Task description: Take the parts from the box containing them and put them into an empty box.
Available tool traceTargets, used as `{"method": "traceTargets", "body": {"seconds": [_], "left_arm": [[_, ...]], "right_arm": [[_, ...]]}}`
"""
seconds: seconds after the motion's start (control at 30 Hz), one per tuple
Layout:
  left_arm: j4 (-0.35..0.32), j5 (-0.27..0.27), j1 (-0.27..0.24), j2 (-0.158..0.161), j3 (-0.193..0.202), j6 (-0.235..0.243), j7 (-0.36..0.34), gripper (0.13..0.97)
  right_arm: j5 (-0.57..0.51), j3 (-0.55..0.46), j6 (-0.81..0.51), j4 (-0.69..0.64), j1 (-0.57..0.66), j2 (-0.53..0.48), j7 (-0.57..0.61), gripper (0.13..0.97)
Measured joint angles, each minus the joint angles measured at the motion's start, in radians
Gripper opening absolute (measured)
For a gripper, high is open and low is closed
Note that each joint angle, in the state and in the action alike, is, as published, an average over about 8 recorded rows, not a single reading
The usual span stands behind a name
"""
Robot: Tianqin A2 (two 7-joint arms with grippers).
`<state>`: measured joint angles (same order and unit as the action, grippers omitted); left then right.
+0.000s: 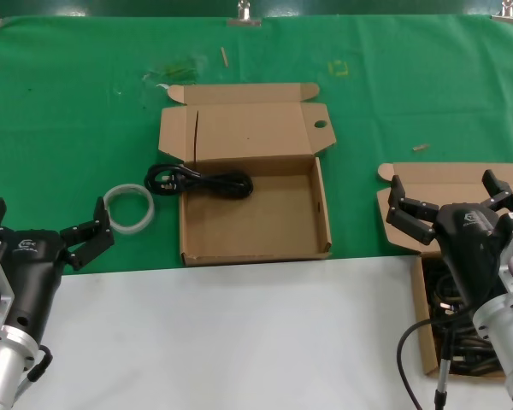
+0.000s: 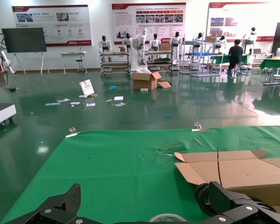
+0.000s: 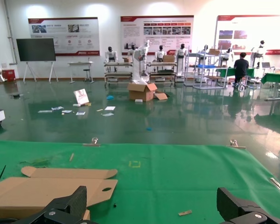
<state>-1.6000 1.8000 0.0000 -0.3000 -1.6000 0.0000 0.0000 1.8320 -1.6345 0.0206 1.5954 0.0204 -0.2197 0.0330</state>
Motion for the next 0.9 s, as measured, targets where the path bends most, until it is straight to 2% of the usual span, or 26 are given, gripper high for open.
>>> {"method": "traceTargets", "body": {"seconds": [0.9], "left_arm": [[0.000,0.000,0.000,0.000,0.000,0.000,0.000,0.966]], "right_arm": [[0.000,0.000,0.000,0.000,0.000,0.000,0.000,0.966]]}}
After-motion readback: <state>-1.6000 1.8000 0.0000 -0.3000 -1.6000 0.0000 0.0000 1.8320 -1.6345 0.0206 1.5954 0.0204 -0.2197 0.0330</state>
